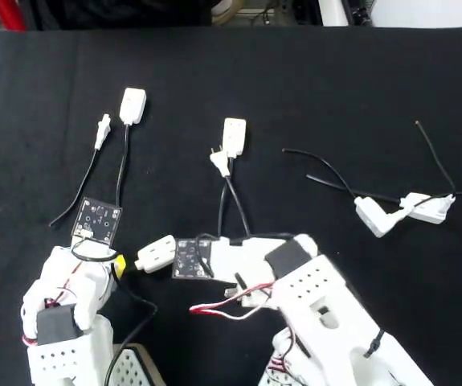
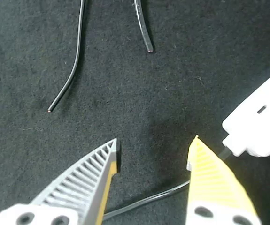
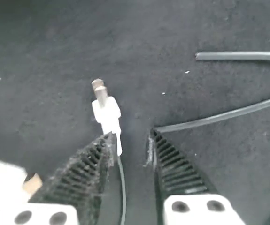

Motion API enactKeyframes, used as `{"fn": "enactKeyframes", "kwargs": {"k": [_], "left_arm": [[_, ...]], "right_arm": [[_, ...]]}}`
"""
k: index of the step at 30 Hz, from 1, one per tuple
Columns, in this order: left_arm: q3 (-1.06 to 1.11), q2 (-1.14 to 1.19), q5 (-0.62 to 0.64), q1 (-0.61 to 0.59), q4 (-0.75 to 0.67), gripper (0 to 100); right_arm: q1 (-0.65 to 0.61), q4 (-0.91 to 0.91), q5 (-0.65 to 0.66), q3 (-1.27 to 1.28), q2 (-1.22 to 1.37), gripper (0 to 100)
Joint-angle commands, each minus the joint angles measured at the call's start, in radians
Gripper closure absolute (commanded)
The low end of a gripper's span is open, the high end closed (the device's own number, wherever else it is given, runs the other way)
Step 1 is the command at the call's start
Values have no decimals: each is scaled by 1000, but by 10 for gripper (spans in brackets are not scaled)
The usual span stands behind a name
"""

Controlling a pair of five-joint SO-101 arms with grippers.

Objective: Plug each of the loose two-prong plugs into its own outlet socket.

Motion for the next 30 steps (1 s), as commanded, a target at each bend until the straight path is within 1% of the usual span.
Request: {"fn": "enactKeyframes", "kwargs": {"k": [1,4,8,10,21,30], "left_arm": [[-2,-2,-11,12,-12,758],[-2,-2,-11,12,-12,758],[-2,-2,-11,12,-12,758],[-2,-2,-11,12,-11,758],[-2,-2,-11,12,-11,758],[-2,-2,-11,12,-11,758]], "right_arm": [[20,43,-9,-70,-12,875],[18,34,-8,-27,-8,875],[-21,-2,-12,38,-10,873],[-34,-25,-15,59,-8,855],[-35,-44,-6,70,-5,842],[-54,-127,8,136,-5,842]]}}
